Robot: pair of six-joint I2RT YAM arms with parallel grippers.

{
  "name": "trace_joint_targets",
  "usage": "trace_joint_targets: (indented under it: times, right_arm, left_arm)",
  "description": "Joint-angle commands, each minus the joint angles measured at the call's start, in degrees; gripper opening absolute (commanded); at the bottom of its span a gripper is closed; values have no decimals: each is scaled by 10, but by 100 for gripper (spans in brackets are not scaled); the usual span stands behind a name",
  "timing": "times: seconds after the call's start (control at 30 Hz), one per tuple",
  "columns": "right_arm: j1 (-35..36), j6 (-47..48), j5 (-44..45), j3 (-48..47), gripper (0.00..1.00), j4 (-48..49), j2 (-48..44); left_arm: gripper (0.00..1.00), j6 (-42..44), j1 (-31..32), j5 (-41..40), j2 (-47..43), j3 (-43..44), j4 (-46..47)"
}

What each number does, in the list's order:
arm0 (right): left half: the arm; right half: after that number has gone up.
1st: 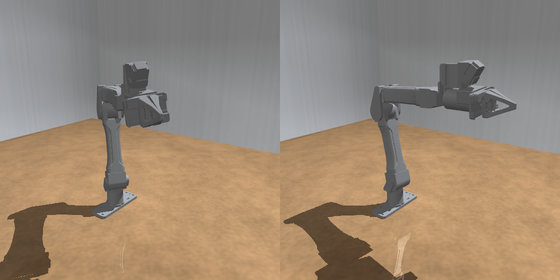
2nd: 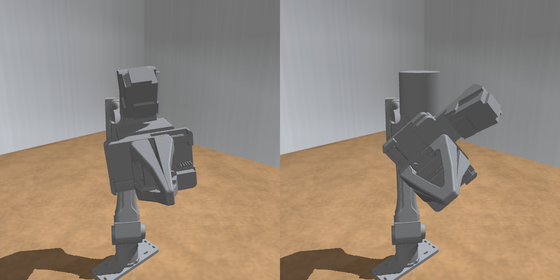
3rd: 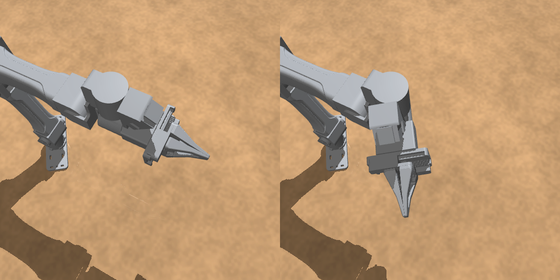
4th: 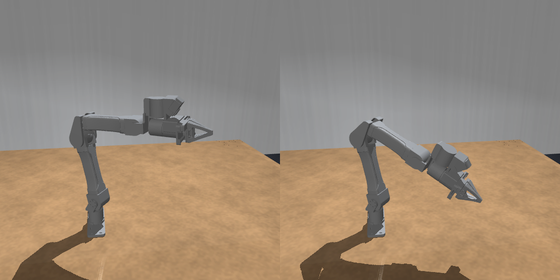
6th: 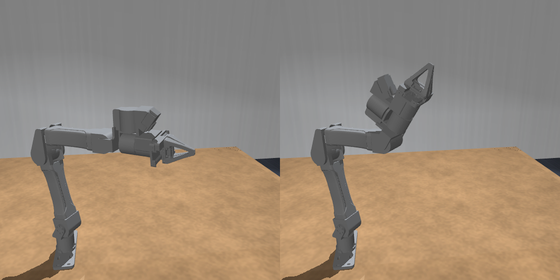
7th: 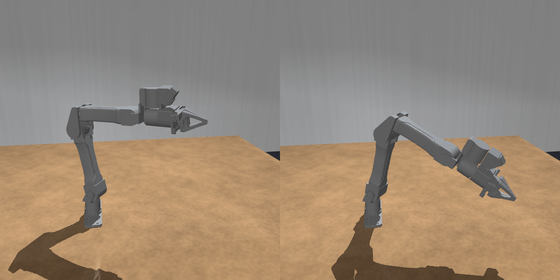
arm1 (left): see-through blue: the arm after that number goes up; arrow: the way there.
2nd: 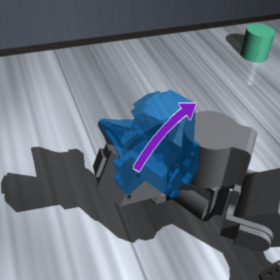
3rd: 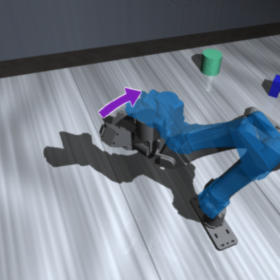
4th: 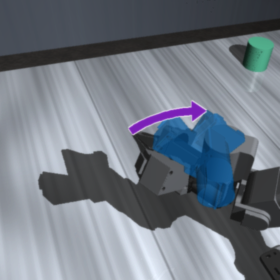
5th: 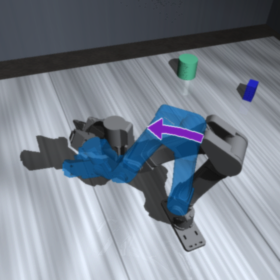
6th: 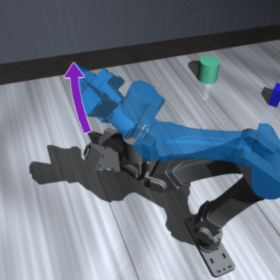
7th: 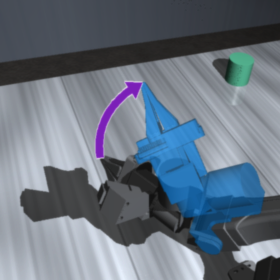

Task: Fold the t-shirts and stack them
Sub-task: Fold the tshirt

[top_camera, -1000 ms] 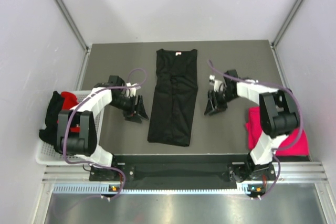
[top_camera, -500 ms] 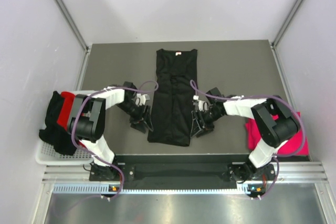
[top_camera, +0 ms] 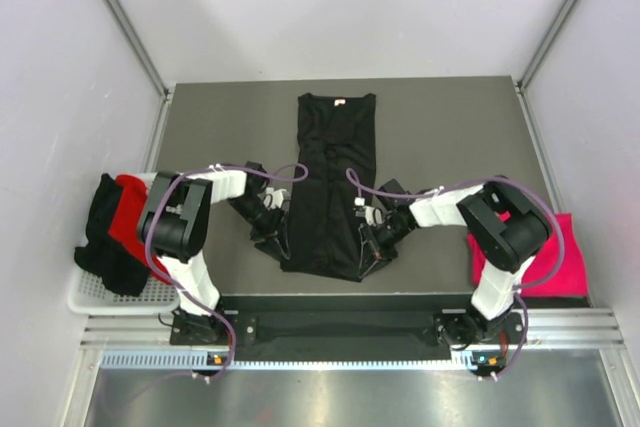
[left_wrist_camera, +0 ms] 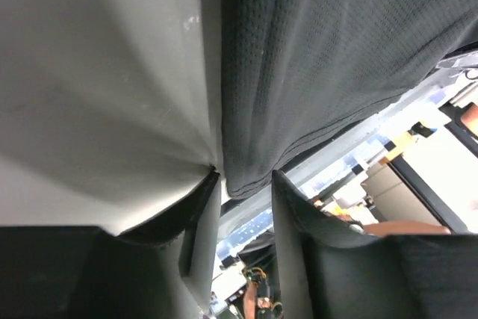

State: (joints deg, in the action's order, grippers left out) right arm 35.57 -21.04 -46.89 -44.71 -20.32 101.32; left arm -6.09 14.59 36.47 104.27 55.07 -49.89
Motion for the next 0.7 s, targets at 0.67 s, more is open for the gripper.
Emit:
trace_joint_targets:
  times: [0.67]
  right_arm:
    - [-78,133,40,1,0,-129,-111]
  left_arm:
    - [0,34,83,4,-80,5,-15]
